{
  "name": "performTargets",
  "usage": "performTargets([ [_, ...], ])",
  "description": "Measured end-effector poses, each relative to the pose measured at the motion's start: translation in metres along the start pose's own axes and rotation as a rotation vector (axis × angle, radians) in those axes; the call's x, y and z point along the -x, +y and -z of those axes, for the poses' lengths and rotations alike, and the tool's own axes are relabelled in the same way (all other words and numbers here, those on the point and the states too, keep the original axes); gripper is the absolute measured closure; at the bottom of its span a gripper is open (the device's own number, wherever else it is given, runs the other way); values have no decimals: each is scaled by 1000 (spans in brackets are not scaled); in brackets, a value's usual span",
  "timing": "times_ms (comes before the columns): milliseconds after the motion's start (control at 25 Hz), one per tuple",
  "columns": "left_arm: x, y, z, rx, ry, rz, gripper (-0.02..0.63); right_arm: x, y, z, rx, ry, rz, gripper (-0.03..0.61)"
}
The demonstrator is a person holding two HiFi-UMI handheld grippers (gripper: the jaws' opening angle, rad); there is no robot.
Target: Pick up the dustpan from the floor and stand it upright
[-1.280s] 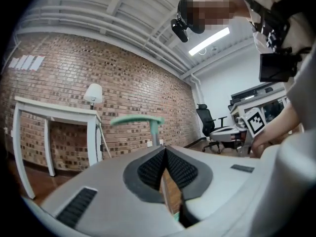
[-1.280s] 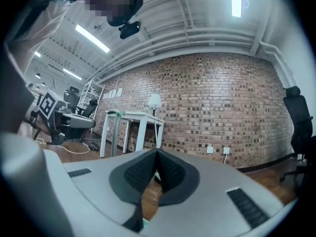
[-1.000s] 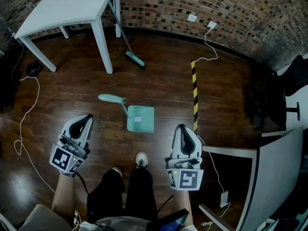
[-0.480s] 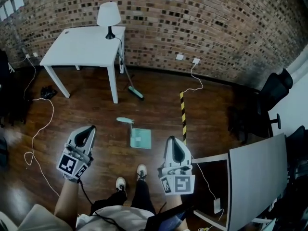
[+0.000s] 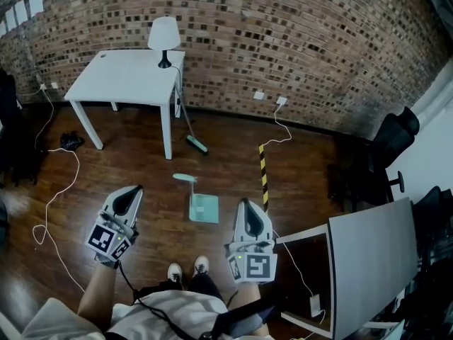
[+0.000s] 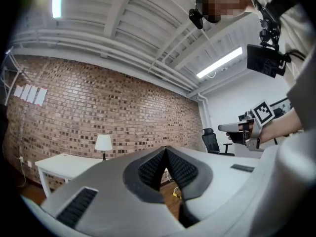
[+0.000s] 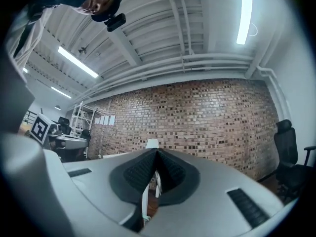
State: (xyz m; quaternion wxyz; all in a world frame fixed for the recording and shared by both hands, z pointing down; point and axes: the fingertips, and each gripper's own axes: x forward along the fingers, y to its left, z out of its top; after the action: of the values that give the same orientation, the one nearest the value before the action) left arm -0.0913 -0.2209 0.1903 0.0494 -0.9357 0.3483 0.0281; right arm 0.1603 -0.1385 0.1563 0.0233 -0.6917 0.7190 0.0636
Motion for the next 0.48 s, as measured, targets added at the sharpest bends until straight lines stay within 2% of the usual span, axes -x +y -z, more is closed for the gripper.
performTargets([
  [320, -9, -14, -19, -31, -27, -5, 618, -1, 9, -2, -3, 6, -92, 588],
  [480, -12, -23, -20, -16, -25, -2, 618, 8, 8, -1, -11, 0, -96, 589],
])
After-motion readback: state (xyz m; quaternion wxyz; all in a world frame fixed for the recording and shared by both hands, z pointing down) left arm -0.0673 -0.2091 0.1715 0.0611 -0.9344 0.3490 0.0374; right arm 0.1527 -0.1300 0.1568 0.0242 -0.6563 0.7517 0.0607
